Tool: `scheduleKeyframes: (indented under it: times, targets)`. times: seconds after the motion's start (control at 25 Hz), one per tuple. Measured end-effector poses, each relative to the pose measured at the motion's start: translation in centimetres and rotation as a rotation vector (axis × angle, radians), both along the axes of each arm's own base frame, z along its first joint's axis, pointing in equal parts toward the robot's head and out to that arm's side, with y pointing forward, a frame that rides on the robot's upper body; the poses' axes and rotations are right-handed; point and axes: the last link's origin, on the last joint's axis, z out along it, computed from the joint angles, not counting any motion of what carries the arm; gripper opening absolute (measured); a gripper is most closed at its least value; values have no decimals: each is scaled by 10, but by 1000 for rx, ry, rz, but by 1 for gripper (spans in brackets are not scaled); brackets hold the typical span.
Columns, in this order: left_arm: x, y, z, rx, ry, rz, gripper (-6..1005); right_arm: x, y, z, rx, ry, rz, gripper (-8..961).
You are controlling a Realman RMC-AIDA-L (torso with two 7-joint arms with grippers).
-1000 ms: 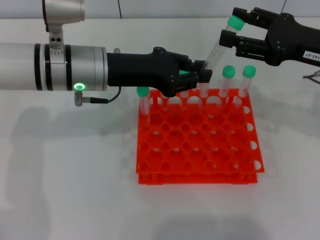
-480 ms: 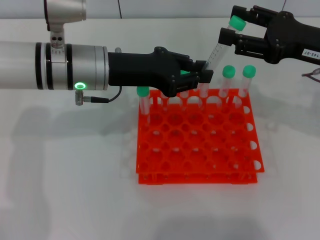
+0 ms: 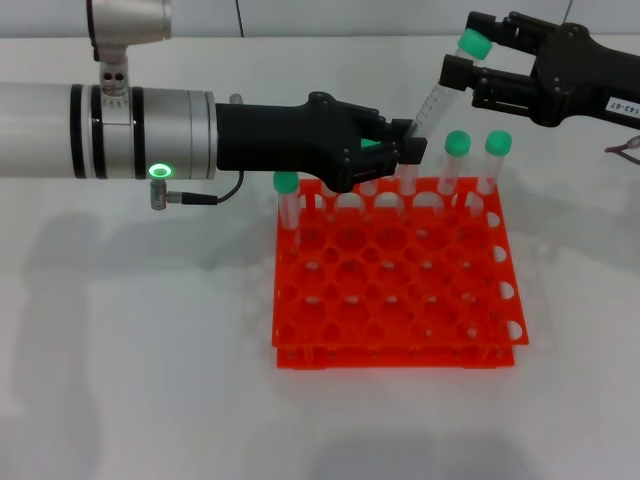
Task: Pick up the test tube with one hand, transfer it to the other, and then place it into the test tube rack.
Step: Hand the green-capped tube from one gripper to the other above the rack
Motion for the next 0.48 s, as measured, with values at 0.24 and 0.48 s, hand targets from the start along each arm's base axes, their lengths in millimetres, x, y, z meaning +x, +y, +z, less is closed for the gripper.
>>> scheduleKeyframes:
  times: [0.24,0.48]
  targets:
    - [0,0,1,2,0,0,278,1,0,0,1,0,-3,750]
    - [-2,0,1,3,0,5,280,1,0,2,3,7,-1,750]
